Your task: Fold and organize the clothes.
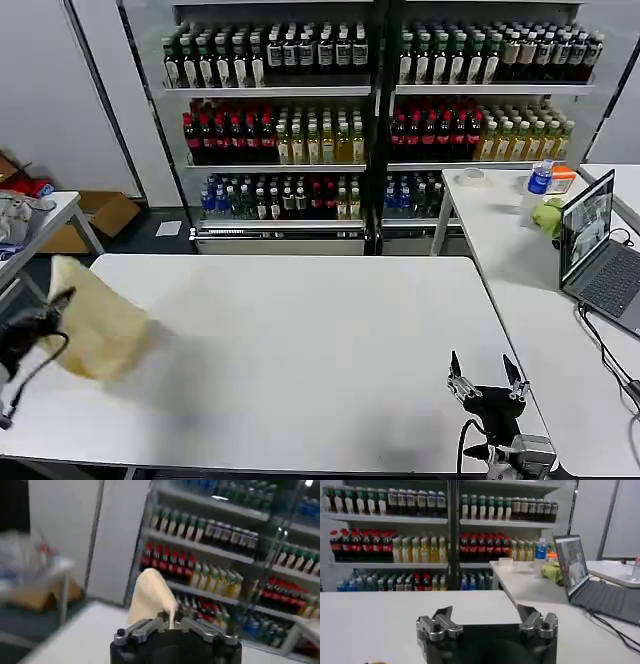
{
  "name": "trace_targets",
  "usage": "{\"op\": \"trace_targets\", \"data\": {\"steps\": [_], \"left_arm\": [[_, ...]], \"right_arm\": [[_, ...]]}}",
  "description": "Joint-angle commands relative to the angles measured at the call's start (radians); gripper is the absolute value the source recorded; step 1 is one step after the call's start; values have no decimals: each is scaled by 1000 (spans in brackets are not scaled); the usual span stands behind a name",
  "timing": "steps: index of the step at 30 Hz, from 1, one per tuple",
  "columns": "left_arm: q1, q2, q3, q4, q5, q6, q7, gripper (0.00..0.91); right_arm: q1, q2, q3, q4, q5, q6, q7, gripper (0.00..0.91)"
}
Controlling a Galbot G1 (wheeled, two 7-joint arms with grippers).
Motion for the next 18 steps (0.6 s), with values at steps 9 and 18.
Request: {"op": "trace_targets", "data": {"steps": [9, 18], "left_arm": [[13, -97, 726, 64, 1208, -442, -22, 10], [-40, -121, 837, -145, 1143, -320, -25, 10]], "right_arm": [[-12, 17, 15, -2, -12, 3, -1, 907], [-14, 27, 5, -7, -25, 1, 0, 907]]}}
